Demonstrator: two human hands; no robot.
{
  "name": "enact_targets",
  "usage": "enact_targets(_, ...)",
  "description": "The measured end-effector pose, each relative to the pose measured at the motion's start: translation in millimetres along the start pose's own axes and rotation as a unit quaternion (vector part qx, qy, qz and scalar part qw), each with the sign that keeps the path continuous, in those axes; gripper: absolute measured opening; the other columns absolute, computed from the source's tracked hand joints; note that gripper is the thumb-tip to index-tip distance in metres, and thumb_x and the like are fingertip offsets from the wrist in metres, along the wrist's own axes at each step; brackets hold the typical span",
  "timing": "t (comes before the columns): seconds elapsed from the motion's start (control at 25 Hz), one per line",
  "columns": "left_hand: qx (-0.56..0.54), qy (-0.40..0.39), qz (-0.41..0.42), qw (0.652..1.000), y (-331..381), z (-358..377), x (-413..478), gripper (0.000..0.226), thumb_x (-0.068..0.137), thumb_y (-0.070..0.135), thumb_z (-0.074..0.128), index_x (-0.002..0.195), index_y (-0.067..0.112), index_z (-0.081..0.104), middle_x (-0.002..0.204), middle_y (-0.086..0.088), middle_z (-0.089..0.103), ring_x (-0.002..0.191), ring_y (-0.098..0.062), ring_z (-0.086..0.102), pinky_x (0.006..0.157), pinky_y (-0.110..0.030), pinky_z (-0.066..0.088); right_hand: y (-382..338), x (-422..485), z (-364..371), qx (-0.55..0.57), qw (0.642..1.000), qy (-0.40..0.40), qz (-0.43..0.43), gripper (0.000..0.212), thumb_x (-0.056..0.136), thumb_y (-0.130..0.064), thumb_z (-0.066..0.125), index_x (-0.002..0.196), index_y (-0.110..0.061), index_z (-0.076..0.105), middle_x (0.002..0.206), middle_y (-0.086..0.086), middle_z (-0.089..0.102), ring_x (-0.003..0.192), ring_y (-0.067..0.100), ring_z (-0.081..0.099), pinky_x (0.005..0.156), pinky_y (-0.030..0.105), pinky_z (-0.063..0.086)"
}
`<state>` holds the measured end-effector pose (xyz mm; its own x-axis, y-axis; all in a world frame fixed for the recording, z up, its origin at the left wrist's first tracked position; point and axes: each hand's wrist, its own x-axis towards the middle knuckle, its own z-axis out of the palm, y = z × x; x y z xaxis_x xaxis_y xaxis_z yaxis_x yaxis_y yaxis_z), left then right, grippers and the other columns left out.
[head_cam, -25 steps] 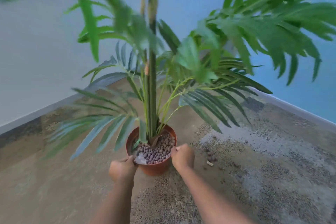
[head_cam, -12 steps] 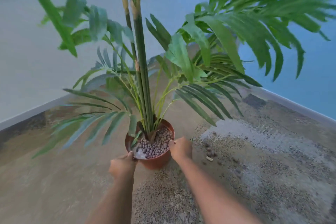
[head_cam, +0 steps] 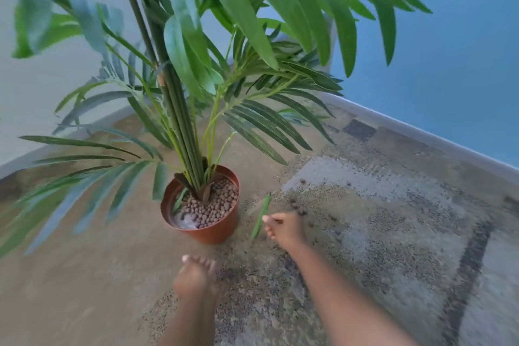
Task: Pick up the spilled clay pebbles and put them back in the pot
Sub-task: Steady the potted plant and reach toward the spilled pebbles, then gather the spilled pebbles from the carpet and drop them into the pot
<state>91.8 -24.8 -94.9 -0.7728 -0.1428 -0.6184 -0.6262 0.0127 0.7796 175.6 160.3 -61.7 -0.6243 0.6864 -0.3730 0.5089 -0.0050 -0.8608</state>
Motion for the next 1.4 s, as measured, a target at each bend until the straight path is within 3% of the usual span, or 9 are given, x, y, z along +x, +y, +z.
enact_targets(0.16,0.159,-0.037,0.020,0.986,-40.3,34.2,-50.0,0.021,0.094,0.022,0.063,0.087,0.003,0.069,0.071,-0.010,0.068,0.061,-0.023,0.066,0.047,-0.026,0.046,51.8,-12.2,-49.0,-0.042,0.995,0.080,0.048,0.006,0.085,-0.019,0.073,0.086,-0.014,0.075,0.073,0.001,0.073,0.067,0.019,0.069,0.062,0.029,0.058)
enact_targets(0.32,0.376,-0.170,0.164,0.896,-54.7,73.4,-64.0,0.018,0.087,0.026,0.072,0.101,0.014,0.073,0.086,0.000,0.074,0.074,-0.016,0.066,0.068,-0.026,0.053,87.9,-25.1,-75.3,-0.111,0.985,0.115,0.070,0.013,0.083,-0.021,0.076,0.092,-0.013,0.078,0.089,0.003,0.077,0.071,0.012,0.063,0.057,0.016,0.042)
enact_targets(0.44,0.428,-0.168,0.212,0.863,-57.8,99.4,-62.1,0.030,0.085,0.023,0.074,0.112,0.012,0.068,0.099,-0.005,0.074,0.084,-0.018,0.067,0.079,-0.031,0.055,100.0,-33.1,-79.4,-0.146,0.981,0.115,0.063,0.019,0.082,-0.020,0.077,0.099,-0.013,0.077,0.097,0.004,0.076,0.077,0.010,0.063,0.070,0.015,0.047)
enact_targets(0.6,0.478,-0.171,0.225,0.832,-58.7,128.9,-54.9,0.031,0.083,0.024,0.075,0.107,0.008,0.065,0.098,-0.006,0.070,0.078,-0.019,0.068,0.068,-0.033,0.058,103.8,-30.5,-66.7,-0.156,0.985,0.067,0.035,0.034,0.082,-0.019,0.075,0.115,-0.016,0.069,0.109,0.001,0.072,0.089,0.011,0.065,0.077,0.016,0.051)
enact_targets(0.72,0.481,-0.185,0.235,0.824,-66.7,141.5,-54.8,0.031,0.080,0.024,0.079,0.105,0.007,0.070,0.102,-0.008,0.073,0.081,-0.020,0.068,0.072,-0.031,0.056,104.5,-25.8,-58.1,-0.178,0.981,0.075,0.009,0.031,0.082,-0.020,0.076,0.112,-0.014,0.071,0.106,0.003,0.073,0.089,0.016,0.067,0.086,0.033,0.055)
enact_targets(1.04,0.391,-0.138,0.235,0.879,-59.7,138.4,-68.0,0.011,0.091,0.005,0.063,0.095,0.006,0.073,0.100,-0.011,0.072,0.078,-0.020,0.061,0.075,-0.031,0.052,93.4,-23.3,-52.6,-0.188,0.975,0.115,0.032,0.016,0.088,-0.019,0.069,0.103,-0.016,0.074,0.100,0.000,0.075,0.071,0.004,0.062,0.063,0.011,0.049)
enact_targets(1.12,0.297,-0.100,0.309,0.898,-34.5,131.3,-80.5,0.008,0.089,0.009,0.067,0.095,0.007,0.072,0.096,-0.007,0.068,0.077,-0.016,0.058,0.073,-0.027,0.048,64.4,-22.0,-48.3,-0.121,0.982,0.142,0.012,0.017,0.087,-0.018,0.071,0.104,-0.016,0.074,0.097,0.000,0.075,0.066,-0.002,0.059,0.053,0.004,0.041)
enact_targets(1.28,0.154,-0.024,0.537,0.829,39.0,101.2,-80.4,0.006,0.079,0.001,0.076,0.083,0.003,0.074,0.081,-0.010,0.067,0.072,-0.017,0.058,0.072,-0.014,0.040,-21.5,-2.7,-17.5,-0.023,0.977,0.162,-0.133,0.020,0.083,-0.026,0.075,0.100,-0.014,0.076,0.093,0.001,0.073,0.080,0.010,0.064,0.074,0.022,0.052)
enact_targets(1.4,0.153,0.032,0.572,0.805,81.4,70.4,-58.5,0.007,0.079,0.001,0.075,0.086,0.003,0.076,0.084,-0.012,0.068,0.080,-0.020,0.061,0.076,-0.019,0.041,-69.1,4.3,14.9,-0.068,0.959,0.135,-0.238,0.021,0.084,-0.035,0.072,0.099,-0.021,0.076,0.090,-0.003,0.062,0.091,0.014,0.056,0.075,0.028,0.046)
